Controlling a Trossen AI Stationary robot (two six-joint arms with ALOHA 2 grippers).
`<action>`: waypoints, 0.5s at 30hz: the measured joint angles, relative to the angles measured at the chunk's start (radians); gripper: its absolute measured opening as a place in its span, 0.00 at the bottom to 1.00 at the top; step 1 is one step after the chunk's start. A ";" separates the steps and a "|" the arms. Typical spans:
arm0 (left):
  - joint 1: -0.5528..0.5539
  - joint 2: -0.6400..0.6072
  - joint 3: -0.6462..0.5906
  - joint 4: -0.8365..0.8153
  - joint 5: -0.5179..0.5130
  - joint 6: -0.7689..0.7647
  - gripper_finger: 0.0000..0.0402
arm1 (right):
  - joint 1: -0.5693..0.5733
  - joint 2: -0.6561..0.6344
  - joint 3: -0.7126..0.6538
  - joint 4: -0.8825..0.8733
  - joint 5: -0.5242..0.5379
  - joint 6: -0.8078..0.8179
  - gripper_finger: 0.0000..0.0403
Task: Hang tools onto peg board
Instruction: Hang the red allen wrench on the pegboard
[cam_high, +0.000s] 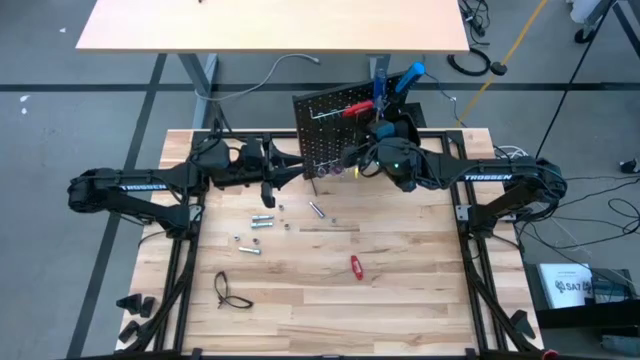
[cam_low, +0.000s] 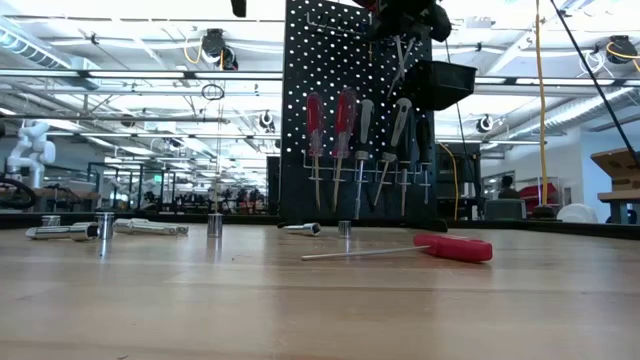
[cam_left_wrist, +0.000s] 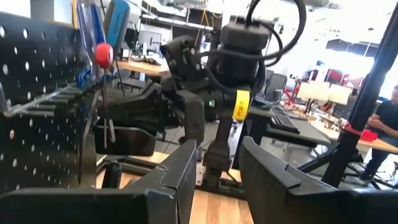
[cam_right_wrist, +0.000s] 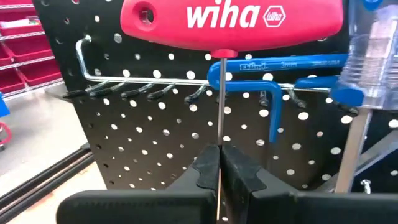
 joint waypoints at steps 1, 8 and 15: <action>0.000 0.000 0.000 -0.008 0.000 0.000 0.30 | -0.002 0.000 0.000 0.000 -0.004 0.001 0.00; 0.000 0.000 0.000 -0.020 0.004 0.007 0.30 | -0.008 0.046 0.000 0.008 -0.040 0.005 0.00; 0.000 0.000 0.000 -0.024 0.008 0.006 0.30 | -0.014 0.062 0.000 0.015 -0.025 0.026 0.00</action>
